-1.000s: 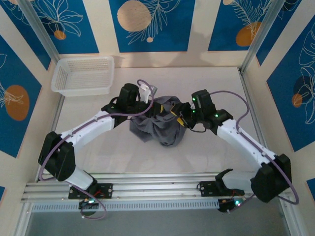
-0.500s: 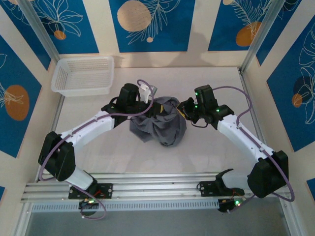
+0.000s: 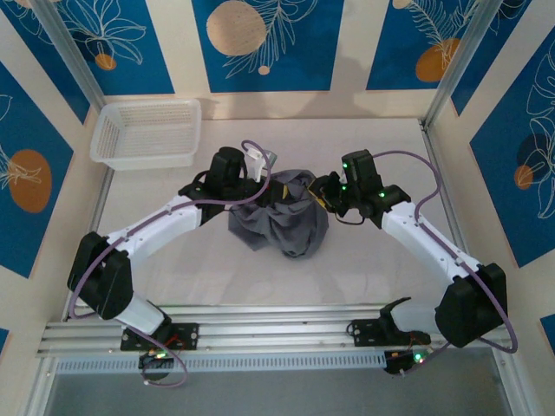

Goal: Fold the inside-out t-shirt

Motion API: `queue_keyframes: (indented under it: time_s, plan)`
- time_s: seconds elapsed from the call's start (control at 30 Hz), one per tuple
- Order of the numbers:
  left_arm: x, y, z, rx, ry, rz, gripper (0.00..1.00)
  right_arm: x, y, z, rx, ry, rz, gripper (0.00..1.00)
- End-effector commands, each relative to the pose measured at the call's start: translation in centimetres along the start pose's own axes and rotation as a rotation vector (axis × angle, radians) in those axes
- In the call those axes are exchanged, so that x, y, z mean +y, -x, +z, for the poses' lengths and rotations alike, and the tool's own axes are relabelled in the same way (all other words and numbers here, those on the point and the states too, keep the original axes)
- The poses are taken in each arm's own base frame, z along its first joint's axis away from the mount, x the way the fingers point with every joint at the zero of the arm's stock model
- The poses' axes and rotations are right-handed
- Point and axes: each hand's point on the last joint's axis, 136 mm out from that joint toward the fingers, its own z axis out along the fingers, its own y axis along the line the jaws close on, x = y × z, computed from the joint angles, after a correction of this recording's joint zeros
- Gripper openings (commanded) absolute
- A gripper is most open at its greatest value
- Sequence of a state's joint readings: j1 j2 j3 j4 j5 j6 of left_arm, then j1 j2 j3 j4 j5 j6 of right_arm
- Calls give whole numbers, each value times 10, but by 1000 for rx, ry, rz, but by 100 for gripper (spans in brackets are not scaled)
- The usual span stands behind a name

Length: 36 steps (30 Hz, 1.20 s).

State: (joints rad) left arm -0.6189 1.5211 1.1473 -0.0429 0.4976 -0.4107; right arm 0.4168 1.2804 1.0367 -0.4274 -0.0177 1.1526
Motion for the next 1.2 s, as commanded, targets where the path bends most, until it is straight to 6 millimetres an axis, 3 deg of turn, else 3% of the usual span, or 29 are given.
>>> queue_keyframes:
  time_s: [0.0, 0.3, 0.37, 0.5, 0.6, 0.73, 0.8, 0.93, 1.03, 1.07, 1.13, 1.17]
  plan:
    - [-6, 8, -5, -21, -24, 15, 0, -1, 7, -5, -31, -19, -39, 31]
    - [-6, 8, -5, -22, -27, 13, 0, -14, 5, -10, -38, -62, -59, 17]
    - [-6, 8, -4, -21, -27, 13, 0, -14, 5, -10, -39, -59, -71, 8]
    - [-5, 8, -4, -18, -24, 14, 0, -16, 8, -14, -53, -81, -86, 0]
    - [-2, 6, -7, -14, 0, 23, 0, -26, 26, -30, -118, -115, -103, 0]
    - [4, 3, -12, -16, 11, 13, 0, -50, 78, -69, -295, -195, -198, 0]
    - [4, 3, -12, -18, 2, 5, 0, -44, 84, -74, -294, -177, -296, 0]
    - [3, 5, -8, -18, -18, -6, 0, -14, 67, -70, -215, -87, -500, 0]
    - [4, 5, -9, -16, -17, 1, 0, 7, 58, -79, -241, -84, -706, 0]
    - [5, 5, -10, -13, -11, 7, 6, 12, 56, -82, -258, -95, -761, 0]
    - [6, 12, -21, -27, 8, 45, 40, 28, 44, -86, -244, -66, -858, 0]
    - [5, 18, -28, -38, 25, 76, 52, 36, 37, -87, -226, -38, -877, 0]
